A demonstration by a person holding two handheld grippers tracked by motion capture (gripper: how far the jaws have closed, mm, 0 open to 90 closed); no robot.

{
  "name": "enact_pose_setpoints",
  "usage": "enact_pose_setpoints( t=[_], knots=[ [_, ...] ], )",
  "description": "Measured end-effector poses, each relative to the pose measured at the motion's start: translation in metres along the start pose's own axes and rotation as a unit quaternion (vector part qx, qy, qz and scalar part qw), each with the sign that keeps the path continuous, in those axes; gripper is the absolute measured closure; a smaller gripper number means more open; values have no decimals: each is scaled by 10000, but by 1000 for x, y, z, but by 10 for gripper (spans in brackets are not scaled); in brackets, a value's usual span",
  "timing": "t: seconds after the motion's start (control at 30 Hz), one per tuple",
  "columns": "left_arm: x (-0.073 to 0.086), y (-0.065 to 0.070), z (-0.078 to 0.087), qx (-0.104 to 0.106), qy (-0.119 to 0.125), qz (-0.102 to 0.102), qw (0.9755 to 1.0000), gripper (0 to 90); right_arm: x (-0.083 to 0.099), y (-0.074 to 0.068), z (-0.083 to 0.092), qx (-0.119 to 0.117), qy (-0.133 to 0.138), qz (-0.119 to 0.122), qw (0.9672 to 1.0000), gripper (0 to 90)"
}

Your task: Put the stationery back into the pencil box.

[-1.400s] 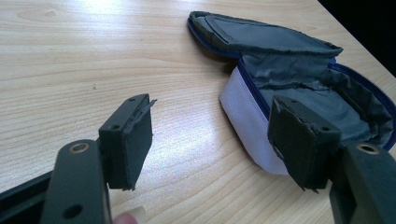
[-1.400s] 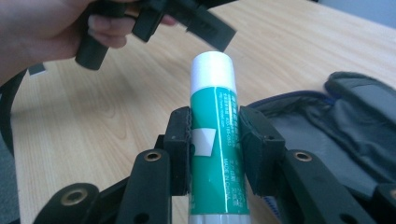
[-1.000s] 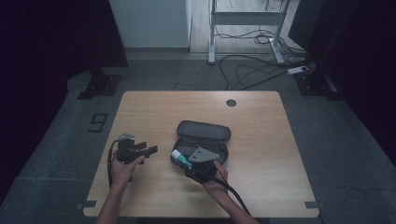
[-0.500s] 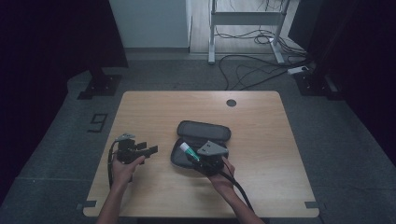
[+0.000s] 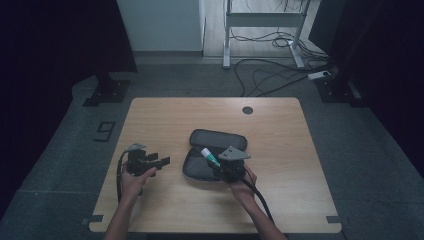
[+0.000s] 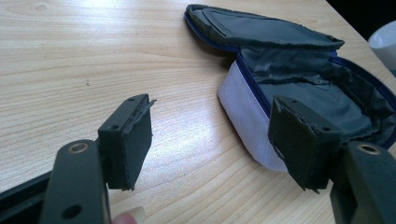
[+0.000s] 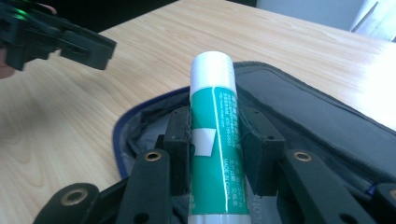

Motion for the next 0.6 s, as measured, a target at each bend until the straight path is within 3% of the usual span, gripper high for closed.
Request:
enact_pose_setpoints(
  t=[0.6],
  knots=[
    [3,2,-5,-4,-84,-26,10000,307,17,22,-21,271,-502,-83,9983,650]
  ],
)
Point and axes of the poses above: each handheld gripper's, and its own axes: z roughly backward along the jaws, x roughly out of its underside, y roughly to its right, the point moved 4 cm from there along -z, roughly forward along the jaws, and after that the axes turned 9 degrees about -x, right-handed, at the moved point
